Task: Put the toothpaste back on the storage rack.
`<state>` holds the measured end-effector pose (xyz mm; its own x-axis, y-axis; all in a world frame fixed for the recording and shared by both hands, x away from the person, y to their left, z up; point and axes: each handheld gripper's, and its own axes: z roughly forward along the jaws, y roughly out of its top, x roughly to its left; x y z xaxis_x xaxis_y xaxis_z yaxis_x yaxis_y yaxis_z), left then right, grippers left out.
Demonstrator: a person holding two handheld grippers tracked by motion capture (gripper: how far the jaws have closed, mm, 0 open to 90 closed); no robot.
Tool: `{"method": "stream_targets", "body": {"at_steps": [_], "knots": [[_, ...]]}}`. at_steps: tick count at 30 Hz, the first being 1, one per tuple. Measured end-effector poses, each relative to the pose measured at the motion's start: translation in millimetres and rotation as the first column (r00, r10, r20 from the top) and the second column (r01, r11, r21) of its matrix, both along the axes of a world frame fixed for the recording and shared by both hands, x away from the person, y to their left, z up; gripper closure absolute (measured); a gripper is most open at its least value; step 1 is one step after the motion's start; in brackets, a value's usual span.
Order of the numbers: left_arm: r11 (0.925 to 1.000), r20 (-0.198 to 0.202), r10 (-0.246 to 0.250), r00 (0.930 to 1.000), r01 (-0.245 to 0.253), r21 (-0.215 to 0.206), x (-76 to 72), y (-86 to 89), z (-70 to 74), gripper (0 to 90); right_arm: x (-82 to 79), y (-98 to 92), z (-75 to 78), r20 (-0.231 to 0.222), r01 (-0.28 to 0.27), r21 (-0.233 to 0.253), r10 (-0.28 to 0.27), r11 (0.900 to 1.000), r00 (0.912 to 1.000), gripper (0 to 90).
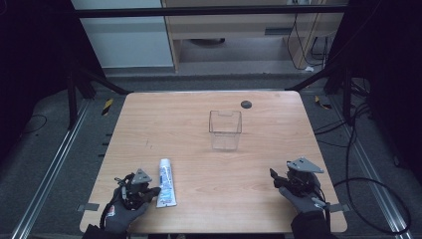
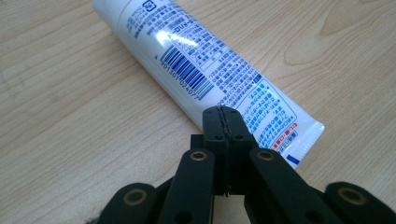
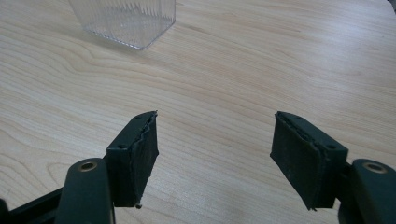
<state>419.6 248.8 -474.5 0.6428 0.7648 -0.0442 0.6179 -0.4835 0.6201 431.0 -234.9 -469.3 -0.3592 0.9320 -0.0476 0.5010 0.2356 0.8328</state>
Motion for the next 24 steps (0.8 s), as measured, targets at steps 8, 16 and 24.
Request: {"method": "stream_targets", "body": {"at_steps": [8,16,24], "knots": [[0.9998,-0.002,-0.008,1.0,0.008,-0.018,1.4,-12.9,-1.3,89.7,0.1,-1.0,0.1,0.001,0.003,0.008,-0.003,1.0,1.0,31.0],[0.9997,0.008,-0.014,0.9999,0.014,-0.017,4.2,-22.8,-1.6,89.7,1.0,-2.4,-0.6,-0.001,0.007,0.011,-0.007,1.0,1.0,30.6],[0.9993,0.025,-0.026,0.9993,0.027,-0.024,10.0,-35.2,-0.7,89.7,2.0,-3.2,-1.3,-0.004,0.009,0.009,-0.009,1.0,0.9999,30.4]]}}
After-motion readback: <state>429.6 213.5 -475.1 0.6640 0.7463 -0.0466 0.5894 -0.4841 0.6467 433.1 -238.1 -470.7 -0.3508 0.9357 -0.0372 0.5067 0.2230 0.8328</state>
